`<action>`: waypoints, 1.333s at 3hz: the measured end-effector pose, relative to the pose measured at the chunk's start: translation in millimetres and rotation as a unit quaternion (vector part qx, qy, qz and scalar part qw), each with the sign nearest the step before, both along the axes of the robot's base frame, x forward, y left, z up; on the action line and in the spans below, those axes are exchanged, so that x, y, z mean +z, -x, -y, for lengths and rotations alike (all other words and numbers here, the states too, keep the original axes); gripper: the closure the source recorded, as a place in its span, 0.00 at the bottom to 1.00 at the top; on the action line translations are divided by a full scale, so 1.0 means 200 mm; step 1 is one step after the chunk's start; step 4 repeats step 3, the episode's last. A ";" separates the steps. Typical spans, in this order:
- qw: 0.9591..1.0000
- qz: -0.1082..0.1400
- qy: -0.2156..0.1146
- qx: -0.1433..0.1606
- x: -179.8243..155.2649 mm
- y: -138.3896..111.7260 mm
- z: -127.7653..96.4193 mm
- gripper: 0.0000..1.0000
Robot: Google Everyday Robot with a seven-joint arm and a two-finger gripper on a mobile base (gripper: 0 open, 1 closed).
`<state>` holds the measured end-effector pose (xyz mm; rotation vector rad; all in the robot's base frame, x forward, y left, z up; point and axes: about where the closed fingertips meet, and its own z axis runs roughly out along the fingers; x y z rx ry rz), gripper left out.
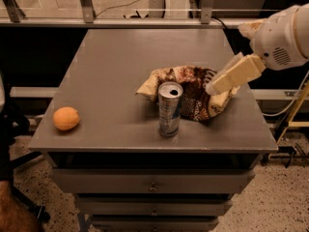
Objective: Move brown chip bag near redbull can
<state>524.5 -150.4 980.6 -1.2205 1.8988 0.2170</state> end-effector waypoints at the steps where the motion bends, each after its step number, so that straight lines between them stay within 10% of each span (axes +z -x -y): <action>1: 0.997 0.051 0.027 -0.051 0.18 0.13 0.13 0.00; 3: 0.984 0.097 0.009 -0.150 0.30 0.27 0.56 0.00; 4: 0.984 0.097 0.009 -0.150 0.30 0.27 0.56 0.00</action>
Offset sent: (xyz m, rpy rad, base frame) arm -0.0584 -0.0975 0.0708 -0.0701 -0.2115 -0.2931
